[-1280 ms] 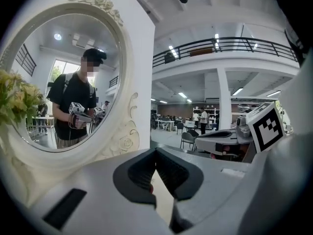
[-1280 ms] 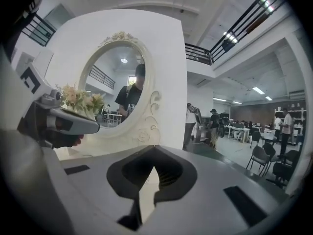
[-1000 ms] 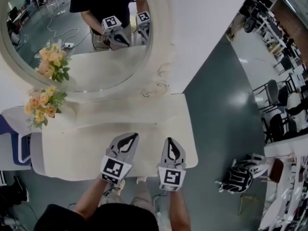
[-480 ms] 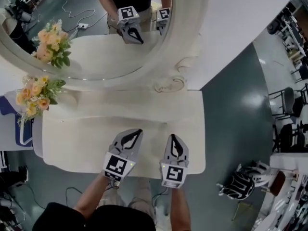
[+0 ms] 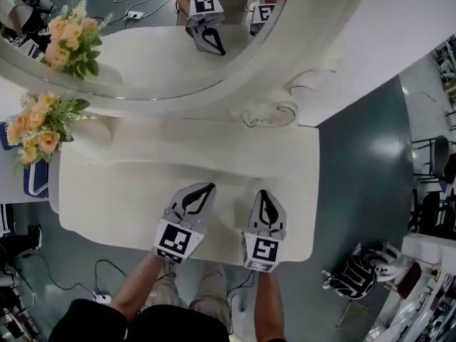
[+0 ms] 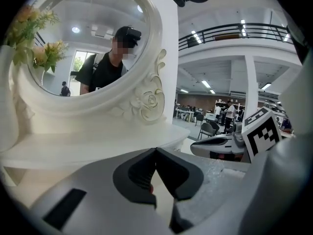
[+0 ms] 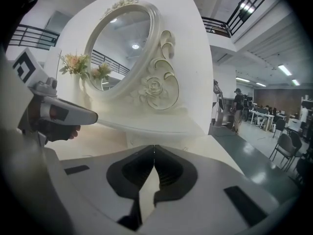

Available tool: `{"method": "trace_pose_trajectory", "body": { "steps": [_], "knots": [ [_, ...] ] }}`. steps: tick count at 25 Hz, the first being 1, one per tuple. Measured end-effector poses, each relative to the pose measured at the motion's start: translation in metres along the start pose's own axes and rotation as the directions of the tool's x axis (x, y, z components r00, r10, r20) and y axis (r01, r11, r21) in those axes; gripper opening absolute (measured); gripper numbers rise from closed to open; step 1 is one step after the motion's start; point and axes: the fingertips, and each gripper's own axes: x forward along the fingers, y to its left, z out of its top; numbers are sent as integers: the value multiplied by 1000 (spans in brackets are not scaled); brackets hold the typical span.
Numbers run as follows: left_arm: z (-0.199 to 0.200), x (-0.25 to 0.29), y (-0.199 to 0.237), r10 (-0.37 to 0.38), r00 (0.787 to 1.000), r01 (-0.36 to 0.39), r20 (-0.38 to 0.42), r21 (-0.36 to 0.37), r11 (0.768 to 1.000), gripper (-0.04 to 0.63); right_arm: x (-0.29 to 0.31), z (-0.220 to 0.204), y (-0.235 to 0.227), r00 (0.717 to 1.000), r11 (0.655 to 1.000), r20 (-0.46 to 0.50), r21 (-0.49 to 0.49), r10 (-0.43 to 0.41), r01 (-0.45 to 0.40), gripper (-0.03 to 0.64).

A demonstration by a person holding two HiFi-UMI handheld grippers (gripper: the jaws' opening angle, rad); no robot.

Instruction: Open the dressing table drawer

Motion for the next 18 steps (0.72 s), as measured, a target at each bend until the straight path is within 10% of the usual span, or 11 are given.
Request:
{"method": "trace_pose_trajectory", "body": {
  "steps": [18],
  "knots": [
    [-17, 5, 10, 40, 999, -40, -17, -48, 998, -1, 48, -11, 4, 999, 998, -12, 40, 52, -51, 184]
  ]
}}
